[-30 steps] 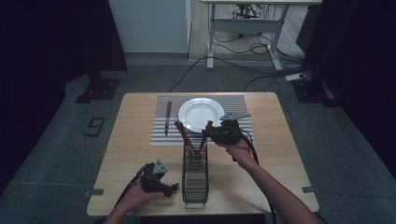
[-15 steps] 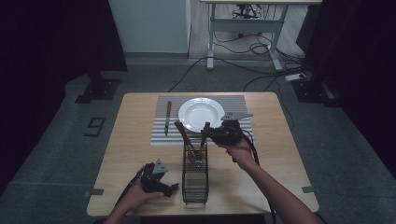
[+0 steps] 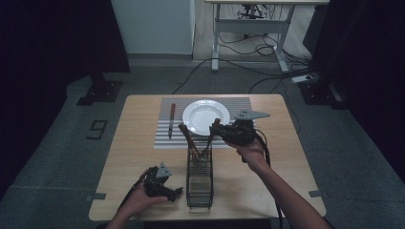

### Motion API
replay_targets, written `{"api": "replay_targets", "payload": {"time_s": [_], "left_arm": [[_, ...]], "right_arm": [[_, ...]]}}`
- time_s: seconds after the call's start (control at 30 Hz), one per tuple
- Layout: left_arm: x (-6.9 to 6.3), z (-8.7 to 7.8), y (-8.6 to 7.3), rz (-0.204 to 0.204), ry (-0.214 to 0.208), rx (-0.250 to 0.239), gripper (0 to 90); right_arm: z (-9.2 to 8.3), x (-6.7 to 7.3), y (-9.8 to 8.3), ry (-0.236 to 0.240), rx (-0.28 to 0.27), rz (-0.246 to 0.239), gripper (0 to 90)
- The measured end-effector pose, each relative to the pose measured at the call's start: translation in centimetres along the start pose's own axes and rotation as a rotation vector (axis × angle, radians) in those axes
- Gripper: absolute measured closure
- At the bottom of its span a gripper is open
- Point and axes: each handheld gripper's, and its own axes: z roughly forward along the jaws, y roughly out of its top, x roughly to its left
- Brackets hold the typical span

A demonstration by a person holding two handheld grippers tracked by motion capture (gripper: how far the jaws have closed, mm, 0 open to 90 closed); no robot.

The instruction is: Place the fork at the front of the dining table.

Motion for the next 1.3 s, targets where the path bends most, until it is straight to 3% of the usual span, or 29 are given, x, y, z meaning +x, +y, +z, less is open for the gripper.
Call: {"api": "replay_targets", "payload": {"time_s": [0.33,0.83,1.3], "left_arm": [[0.0,0.0,0.0,-0.001,0.0,-0.001,0.0],[0.0,0.0,0.0,0.001,0.0,-0.001,0.0],[0.0,0.0,0.0,0.0,0.0,-0.001,0.0]], "right_arm": [[-2.8,0.5,2.1,0.002,-0.099,-0.025,77.0],[-6.5,-0.3,3.8,-0.034,-0.209,-0.001,77.1],[-7.5,-1.6,3.8,-0.084,-0.216,0.016,77.1]]}}
